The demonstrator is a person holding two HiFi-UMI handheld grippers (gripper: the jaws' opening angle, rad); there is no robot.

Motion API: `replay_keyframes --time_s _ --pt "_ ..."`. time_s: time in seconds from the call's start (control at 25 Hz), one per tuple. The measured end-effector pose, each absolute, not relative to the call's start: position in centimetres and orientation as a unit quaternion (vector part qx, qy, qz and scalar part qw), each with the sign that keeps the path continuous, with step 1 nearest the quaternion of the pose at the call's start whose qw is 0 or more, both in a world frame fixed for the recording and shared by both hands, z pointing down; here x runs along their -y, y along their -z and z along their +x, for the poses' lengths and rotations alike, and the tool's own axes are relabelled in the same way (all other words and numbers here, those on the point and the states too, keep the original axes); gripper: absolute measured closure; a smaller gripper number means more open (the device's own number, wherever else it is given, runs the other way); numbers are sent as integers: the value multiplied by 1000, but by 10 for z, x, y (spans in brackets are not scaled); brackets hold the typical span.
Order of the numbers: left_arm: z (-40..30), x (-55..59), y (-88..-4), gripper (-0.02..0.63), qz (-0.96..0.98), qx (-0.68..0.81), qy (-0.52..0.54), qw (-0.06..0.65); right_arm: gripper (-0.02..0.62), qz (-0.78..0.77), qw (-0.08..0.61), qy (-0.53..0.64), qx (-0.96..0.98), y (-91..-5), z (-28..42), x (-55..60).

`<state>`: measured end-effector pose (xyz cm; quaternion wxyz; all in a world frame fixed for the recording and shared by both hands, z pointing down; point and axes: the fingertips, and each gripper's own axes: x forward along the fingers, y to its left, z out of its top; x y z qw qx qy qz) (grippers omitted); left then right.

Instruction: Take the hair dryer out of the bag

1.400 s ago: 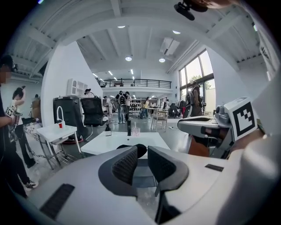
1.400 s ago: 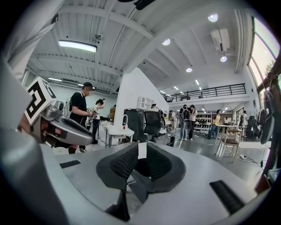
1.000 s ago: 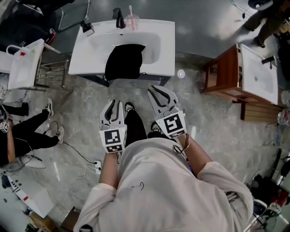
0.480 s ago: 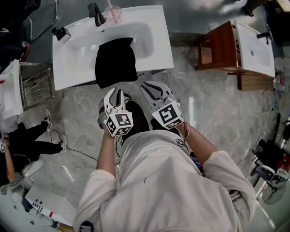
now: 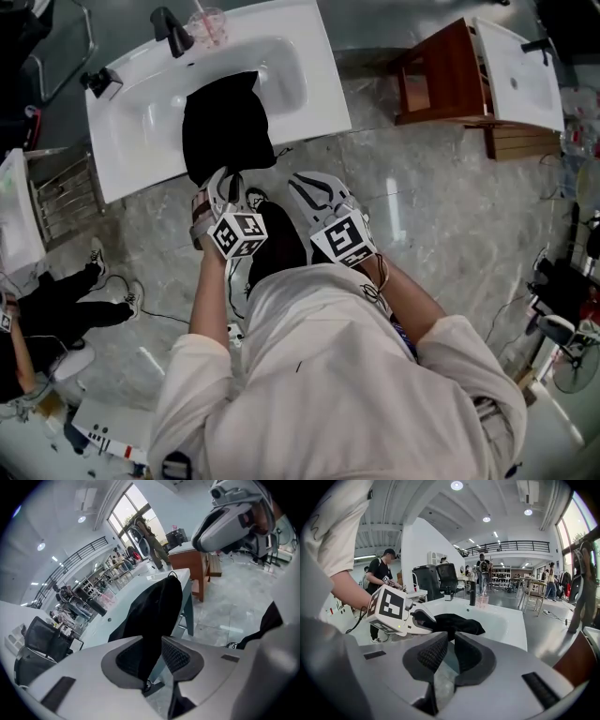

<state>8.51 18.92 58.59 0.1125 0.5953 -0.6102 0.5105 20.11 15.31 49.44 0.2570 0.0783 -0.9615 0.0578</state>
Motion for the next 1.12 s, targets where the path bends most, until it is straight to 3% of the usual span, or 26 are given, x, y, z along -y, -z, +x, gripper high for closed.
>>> replay_keyframes --time_s 0.24,0.48,1.12 --pt "72 -179 -585 484 604 608 -503 114 557 94 269 -69 956 -497 197 -149" --pt "59 -158 -563 552 636 601 -469 119 557 106 268 -73 955 -493 183 -149" --pt "43 -76 -540 567 755 462 -420 199 557 177 257 -94 945 -475 136 -137"
